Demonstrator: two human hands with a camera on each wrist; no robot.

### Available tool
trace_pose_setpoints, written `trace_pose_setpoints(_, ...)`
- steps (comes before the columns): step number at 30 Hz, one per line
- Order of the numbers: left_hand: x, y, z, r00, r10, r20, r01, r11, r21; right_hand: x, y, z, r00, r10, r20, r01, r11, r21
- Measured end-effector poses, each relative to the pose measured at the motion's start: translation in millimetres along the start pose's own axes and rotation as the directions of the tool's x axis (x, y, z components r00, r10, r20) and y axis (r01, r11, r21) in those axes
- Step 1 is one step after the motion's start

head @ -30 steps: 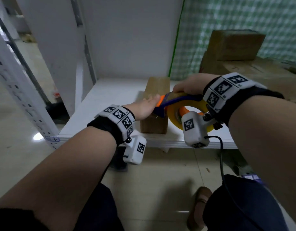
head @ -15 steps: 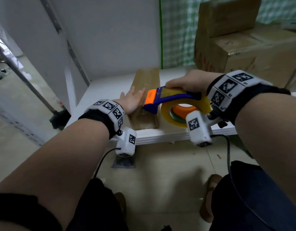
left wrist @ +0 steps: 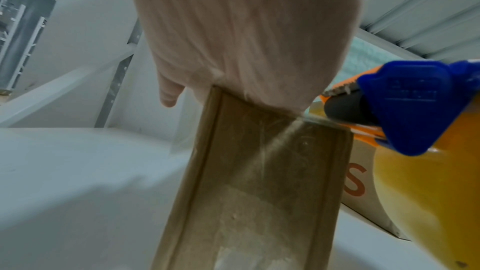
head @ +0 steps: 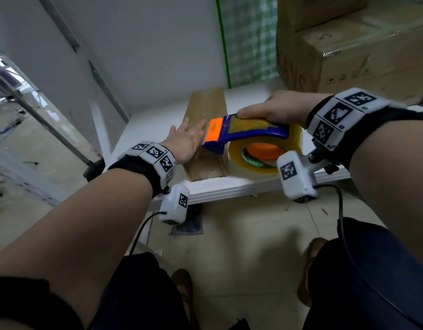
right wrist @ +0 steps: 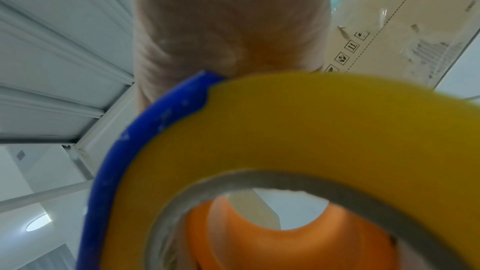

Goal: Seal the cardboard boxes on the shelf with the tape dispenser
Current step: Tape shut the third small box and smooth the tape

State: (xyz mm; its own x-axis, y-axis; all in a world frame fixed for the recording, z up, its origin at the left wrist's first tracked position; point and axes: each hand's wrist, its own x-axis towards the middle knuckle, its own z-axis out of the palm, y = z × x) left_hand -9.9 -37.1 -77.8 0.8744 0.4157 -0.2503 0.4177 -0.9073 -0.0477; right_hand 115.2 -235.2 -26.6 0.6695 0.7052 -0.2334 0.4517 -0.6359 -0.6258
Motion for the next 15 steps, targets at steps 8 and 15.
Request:
trace_pose_setpoints(8, 1, -2, -1, 1.000, 0.028, 0.014, -0.028, 0.999, 0.037, 5, 5, 1, 0.999, 0.004, 0.039, -0.005, 1.000, 0.022)
trace_pose_setpoints(15, -5, 5, -4, 1.000, -0.010, 0.027, 0.010, 1.000, 0.014, 2, 18, 1, 0.999, -0.001, 0.048, -0.003, 0.996, 0.088)
